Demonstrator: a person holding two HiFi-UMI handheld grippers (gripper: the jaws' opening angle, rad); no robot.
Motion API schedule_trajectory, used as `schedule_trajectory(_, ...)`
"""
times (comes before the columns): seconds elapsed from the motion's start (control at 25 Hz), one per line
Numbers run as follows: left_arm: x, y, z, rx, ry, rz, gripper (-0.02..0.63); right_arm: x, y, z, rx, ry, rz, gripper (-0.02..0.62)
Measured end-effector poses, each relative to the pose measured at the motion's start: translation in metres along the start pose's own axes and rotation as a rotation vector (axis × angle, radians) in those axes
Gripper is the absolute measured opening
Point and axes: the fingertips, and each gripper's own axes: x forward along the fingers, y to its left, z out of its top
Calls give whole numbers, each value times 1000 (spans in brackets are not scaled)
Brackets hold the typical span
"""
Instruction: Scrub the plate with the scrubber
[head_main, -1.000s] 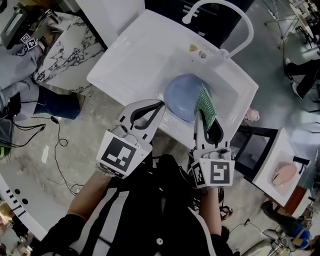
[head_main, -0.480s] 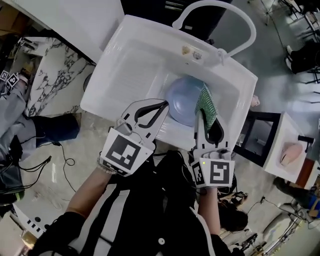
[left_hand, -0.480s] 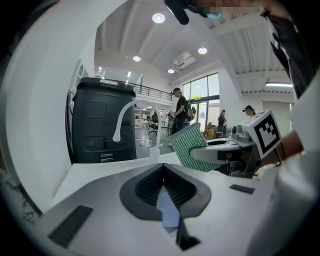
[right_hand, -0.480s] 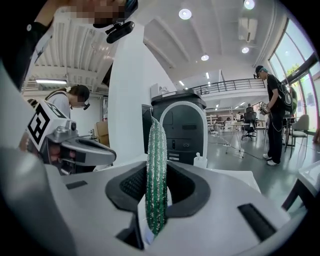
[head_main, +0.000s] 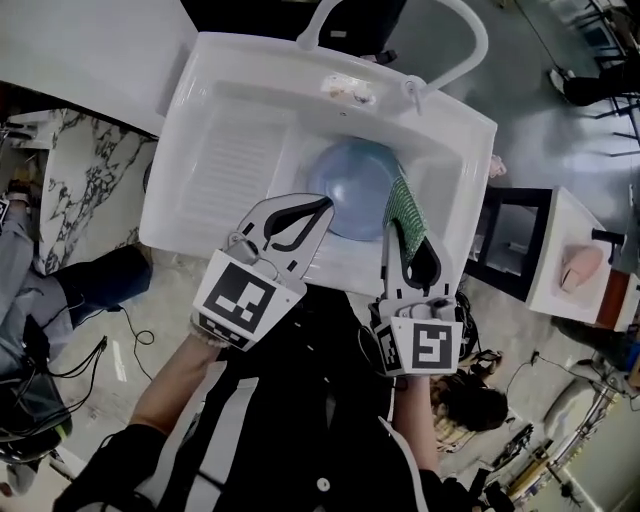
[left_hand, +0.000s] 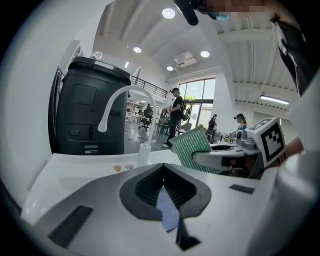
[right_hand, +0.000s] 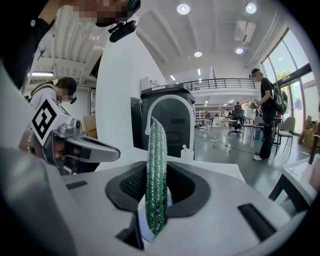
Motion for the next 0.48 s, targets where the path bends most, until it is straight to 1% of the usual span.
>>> schedule_trajectory(0.16, 11, 4, -1, -39, 6, 9, 0, 0, -13, -5, -2, 9, -10, 94)
schedule_trajectory(0.28, 18, 9, -3, -41, 7, 25, 0, 2, -21, -7, -5, 7, -4, 94)
schedule_trajectory(0.48, 28, 19, -14, -70, 47, 65, 0, 9, -28, -17, 17, 22, 15, 94)
